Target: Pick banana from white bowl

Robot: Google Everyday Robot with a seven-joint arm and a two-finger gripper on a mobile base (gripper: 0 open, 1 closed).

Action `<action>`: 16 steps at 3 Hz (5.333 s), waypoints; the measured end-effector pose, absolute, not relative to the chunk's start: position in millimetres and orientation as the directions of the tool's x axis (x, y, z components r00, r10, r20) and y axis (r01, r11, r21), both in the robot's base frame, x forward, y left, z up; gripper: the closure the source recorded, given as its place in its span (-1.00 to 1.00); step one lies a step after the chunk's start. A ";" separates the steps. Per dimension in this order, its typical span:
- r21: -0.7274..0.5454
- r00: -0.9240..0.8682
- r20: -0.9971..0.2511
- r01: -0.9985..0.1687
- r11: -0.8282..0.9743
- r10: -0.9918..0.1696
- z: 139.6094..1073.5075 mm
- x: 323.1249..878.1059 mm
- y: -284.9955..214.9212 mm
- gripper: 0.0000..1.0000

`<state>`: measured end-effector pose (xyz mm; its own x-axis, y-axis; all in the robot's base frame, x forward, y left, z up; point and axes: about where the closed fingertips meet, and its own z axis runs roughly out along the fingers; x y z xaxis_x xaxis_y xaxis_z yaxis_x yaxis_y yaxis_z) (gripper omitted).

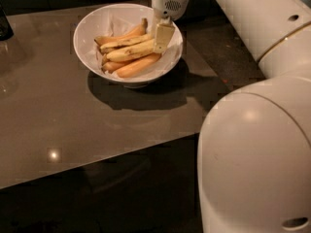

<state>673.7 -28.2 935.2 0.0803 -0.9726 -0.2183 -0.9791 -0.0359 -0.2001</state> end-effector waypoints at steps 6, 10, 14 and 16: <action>-0.365 0.133 -0.361 -0.931 0.008 -0.923 987.4 650.6 -29.8 1.00; -0.496 0.266 -0.441 -0.868 -0.014 -0.857 1041.6 623.0 -15.6 1.00; -0.542 0.380 -0.490 -0.838 -0.067 -0.785 1072.5 595.2 11.1 1.00; -0.546 0.396 -0.579 -0.837 -0.022 -0.712 1091.1 558.2 18.8 1.00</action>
Offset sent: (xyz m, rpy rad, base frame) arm -0.0020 0.0017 -0.0042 -0.0378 -0.0075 0.0020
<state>558.2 18.8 1091.1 0.3964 -0.7124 -0.5791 -0.8375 -0.0222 -0.5460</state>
